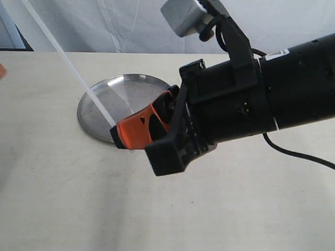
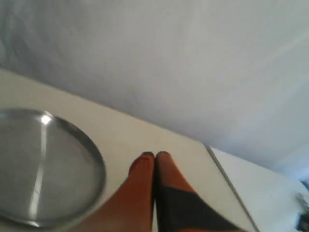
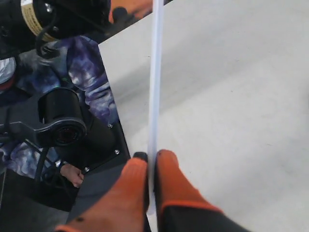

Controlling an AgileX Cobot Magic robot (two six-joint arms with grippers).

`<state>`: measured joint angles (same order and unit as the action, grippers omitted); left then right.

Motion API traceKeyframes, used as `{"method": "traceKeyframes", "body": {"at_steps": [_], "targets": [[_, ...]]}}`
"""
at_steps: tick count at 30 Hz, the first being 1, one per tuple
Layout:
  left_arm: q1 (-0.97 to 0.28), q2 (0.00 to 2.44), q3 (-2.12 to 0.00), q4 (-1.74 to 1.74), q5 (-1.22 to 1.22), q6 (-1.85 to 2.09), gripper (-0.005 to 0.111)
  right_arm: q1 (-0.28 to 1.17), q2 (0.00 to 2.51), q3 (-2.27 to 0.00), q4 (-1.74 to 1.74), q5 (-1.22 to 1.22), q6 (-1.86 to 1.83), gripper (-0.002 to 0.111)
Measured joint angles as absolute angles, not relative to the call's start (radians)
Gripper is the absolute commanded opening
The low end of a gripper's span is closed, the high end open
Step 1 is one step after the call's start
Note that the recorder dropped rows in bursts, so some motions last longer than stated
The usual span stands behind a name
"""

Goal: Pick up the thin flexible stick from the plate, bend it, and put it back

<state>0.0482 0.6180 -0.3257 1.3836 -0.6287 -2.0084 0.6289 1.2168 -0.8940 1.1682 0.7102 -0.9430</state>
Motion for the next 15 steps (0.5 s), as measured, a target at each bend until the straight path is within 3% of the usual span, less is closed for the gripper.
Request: {"method": "traceKeyframes", "body": {"at_steps": [5,8,11,15], "targets": [[0.048,0.807,-0.326,1.278,-1.031,-2.074,0.004,0.629,1.265,-0.894,1.168,0.705,-0.943,-0.001],[0.048,0.881,-0.326,1.217,-1.141,-2.080,0.024,0.629,1.326,-0.894,1.168,0.705,-0.943,-0.001],[0.048,0.895,-0.326,1.205,-1.143,-2.082,0.052,0.629,1.341,-0.894,1.171,0.700,-0.943,-0.001],[0.048,0.895,-0.326,1.196,-1.121,-2.084,0.058,0.629,1.342,-0.894,1.176,0.687,-0.943,-0.001]]}}
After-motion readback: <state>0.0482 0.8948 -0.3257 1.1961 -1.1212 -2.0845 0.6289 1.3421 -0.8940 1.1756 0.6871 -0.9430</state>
